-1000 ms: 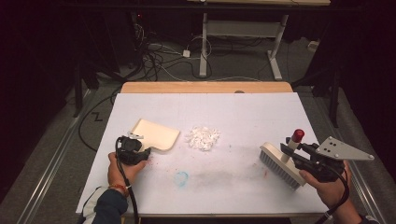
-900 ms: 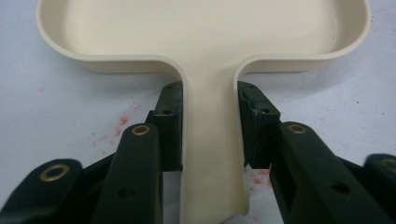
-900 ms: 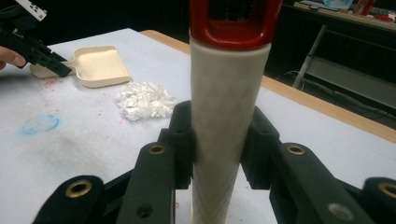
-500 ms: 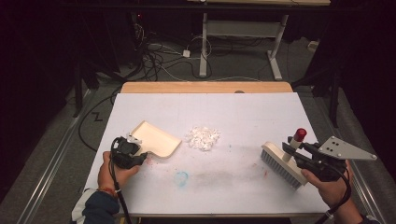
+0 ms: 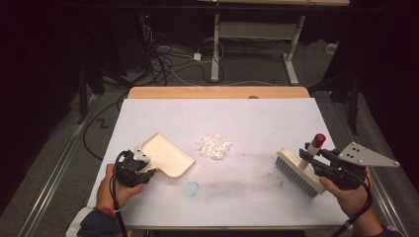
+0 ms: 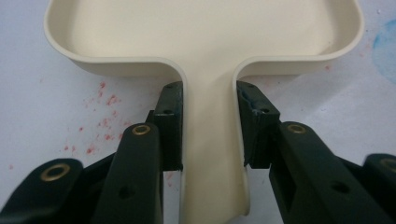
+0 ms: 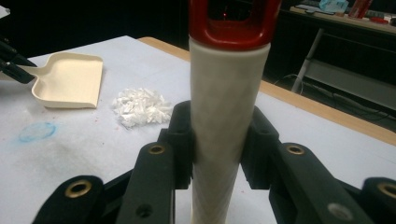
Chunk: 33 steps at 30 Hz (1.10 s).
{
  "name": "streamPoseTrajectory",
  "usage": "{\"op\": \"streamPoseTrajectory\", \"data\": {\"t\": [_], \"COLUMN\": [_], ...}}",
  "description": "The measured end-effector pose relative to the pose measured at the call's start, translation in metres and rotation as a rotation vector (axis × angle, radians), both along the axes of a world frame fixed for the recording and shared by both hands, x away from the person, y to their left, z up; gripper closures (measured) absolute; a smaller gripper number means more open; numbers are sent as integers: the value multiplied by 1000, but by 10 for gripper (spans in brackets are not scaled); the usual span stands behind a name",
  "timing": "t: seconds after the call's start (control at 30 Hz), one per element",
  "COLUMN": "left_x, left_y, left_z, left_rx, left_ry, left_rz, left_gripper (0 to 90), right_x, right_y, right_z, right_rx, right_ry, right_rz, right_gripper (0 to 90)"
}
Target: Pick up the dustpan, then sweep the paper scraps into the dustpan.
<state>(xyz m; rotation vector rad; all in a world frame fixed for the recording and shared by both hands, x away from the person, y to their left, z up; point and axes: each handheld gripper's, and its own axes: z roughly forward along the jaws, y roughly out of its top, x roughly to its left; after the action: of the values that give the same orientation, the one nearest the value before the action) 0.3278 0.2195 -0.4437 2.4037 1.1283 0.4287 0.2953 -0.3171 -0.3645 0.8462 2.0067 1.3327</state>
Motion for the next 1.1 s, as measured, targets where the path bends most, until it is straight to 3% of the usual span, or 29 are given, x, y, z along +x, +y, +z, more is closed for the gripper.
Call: {"op": "streamPoseTrajectory", "data": {"t": [0.47, 0.7, 0.87, 1.1], "left_x": [2, -1, 0, -2], "left_y": [7, 6, 5, 5], "left_z": [-4, -1, 0, -2], "left_rx": [-21, -5, -8, -24], "left_ry": [20, 13, 30, 43], "left_rz": [-62, -90, -105, -86], "left_gripper": [638, 637, 637, 637], "right_x": [4, 10, 17, 35], "right_y": [4, 10, 14, 20], "right_z": [-1, -2, -3, -2], "right_rx": [7, -1, -1, -3], "right_ry": [15, 18, 21, 17], "right_rz": [3, 0, -6, -6], "right_gripper": [699, 699, 699, 699]}}
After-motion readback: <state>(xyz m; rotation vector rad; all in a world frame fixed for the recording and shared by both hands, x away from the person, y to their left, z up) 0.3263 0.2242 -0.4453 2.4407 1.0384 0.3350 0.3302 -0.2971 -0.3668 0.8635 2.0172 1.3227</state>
